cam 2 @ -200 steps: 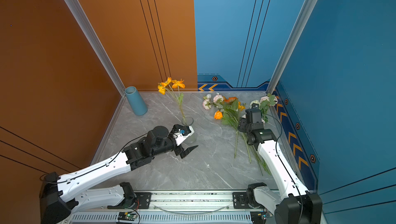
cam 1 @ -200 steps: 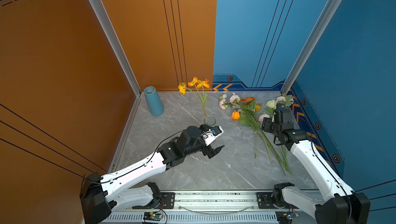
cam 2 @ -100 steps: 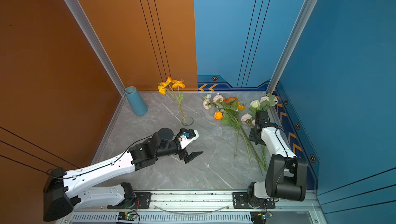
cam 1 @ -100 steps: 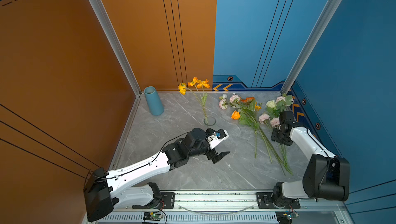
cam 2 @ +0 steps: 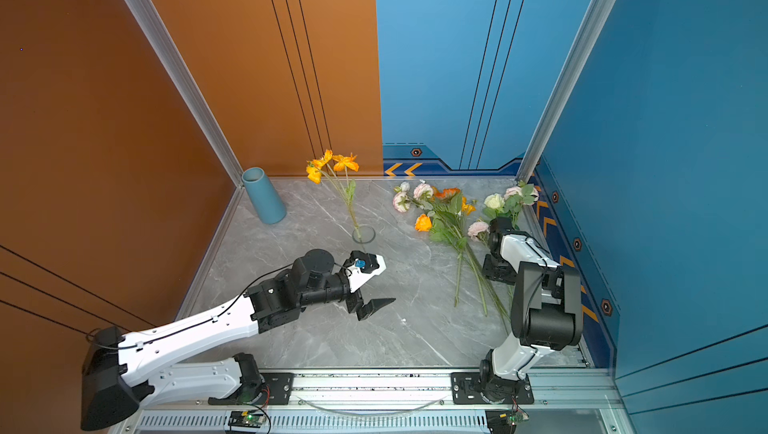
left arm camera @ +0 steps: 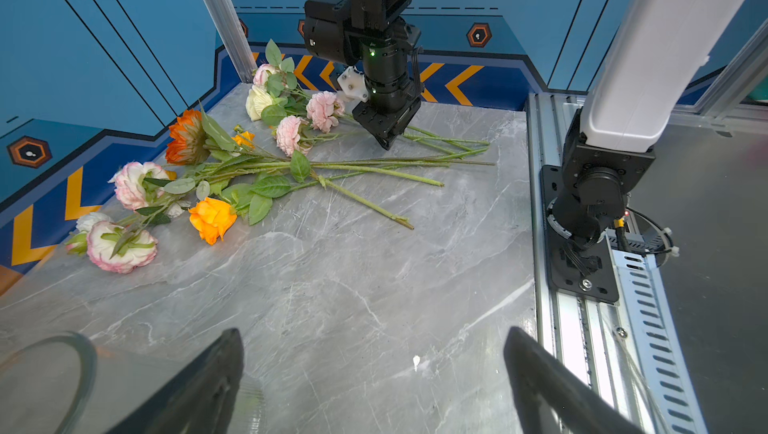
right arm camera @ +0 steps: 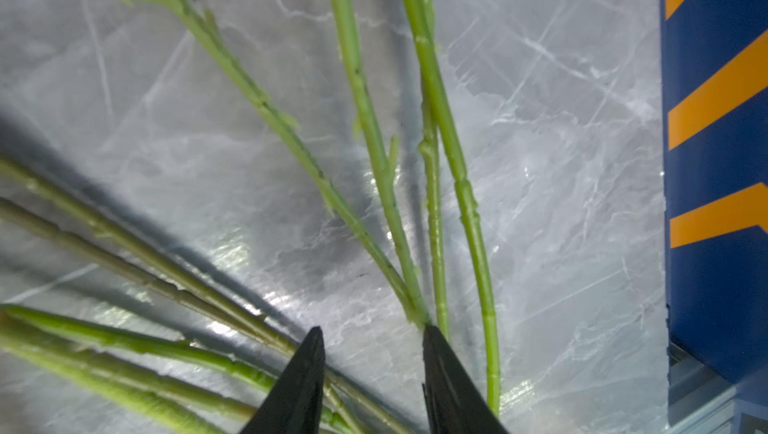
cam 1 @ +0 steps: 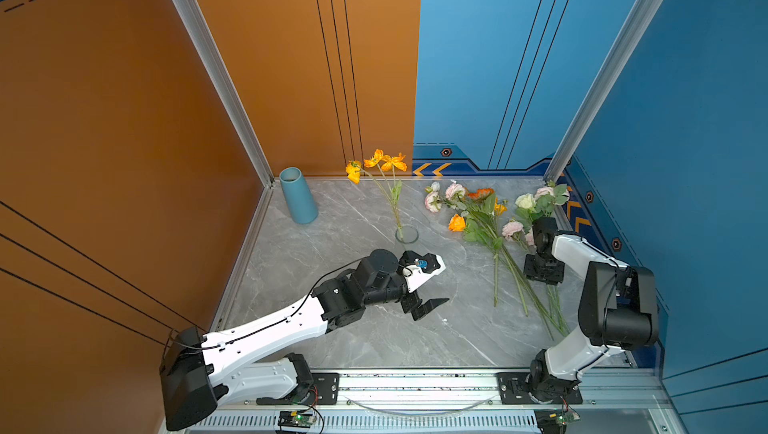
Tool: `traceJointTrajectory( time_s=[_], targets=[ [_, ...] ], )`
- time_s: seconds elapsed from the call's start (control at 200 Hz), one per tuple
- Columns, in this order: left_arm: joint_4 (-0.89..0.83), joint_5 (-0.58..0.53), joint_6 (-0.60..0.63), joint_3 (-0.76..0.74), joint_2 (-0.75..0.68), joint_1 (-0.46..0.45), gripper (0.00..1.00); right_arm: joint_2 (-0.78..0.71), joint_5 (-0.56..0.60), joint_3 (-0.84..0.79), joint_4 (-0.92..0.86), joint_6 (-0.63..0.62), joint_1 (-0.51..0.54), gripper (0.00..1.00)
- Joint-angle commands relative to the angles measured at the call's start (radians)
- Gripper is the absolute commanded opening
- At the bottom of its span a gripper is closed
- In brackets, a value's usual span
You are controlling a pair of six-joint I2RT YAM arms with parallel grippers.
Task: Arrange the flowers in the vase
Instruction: 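Close the right gripper on the pink rose stems lying on the table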
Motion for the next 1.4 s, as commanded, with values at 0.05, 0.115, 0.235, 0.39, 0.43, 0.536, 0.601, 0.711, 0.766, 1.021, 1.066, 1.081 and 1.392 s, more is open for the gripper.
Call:
traceJointTrajectory(
  time_s=[0.05,0.115,0.235,0.39,0.43,0.536,0.601,0.711,0.766,1.021,1.066,1.081,1.392],
  targets=[
    [0.004,-0.010,0.022,-0.007,-0.013,0.002,0.98,-0.049,0.063,0.024,-0.051,-0.004,0.000,0.40],
    [0.004,-0.009,0.023,-0.008,-0.012,0.003,0.98,-0.056,0.085,0.027,-0.058,-0.010,-0.007,0.40],
    [0.003,-0.004,0.023,-0.006,-0.013,0.003,0.98,-0.029,0.066,0.038,-0.059,-0.020,-0.034,0.38],
    [-0.003,-0.009,0.030,-0.005,-0.014,0.002,0.98,0.032,0.066,0.068,-0.078,-0.039,-0.026,0.35],
    [-0.005,-0.013,0.033,-0.005,-0.014,0.004,0.98,0.045,0.073,0.070,-0.081,-0.040,-0.025,0.35],
    [-0.008,-0.015,0.033,-0.005,-0.015,0.006,0.98,0.064,0.059,0.074,-0.084,-0.043,-0.022,0.33],
    [-0.009,-0.015,0.033,-0.002,-0.016,0.009,0.98,0.073,0.068,0.075,-0.085,-0.047,-0.015,0.32],
    [-0.009,-0.014,0.035,-0.002,-0.019,0.011,0.98,0.091,0.083,0.077,-0.087,-0.047,-0.010,0.31],
    [-0.010,-0.012,0.034,-0.003,-0.022,0.015,0.98,0.099,0.088,0.082,-0.086,-0.047,-0.009,0.31],
    [-0.013,-0.016,0.039,-0.002,-0.028,0.023,0.98,0.149,0.124,0.104,-0.093,-0.054,0.024,0.22],
    [-0.013,-0.016,0.041,-0.003,-0.028,0.023,0.98,0.155,0.126,0.105,-0.093,-0.055,0.031,0.21],
    [-0.014,-0.015,0.041,-0.003,-0.029,0.023,0.98,0.156,0.126,0.106,-0.092,-0.058,0.033,0.20],
    [-0.020,-0.024,0.056,-0.003,-0.041,0.031,0.98,0.147,0.136,0.122,-0.092,-0.095,0.123,0.04]
  ],
)
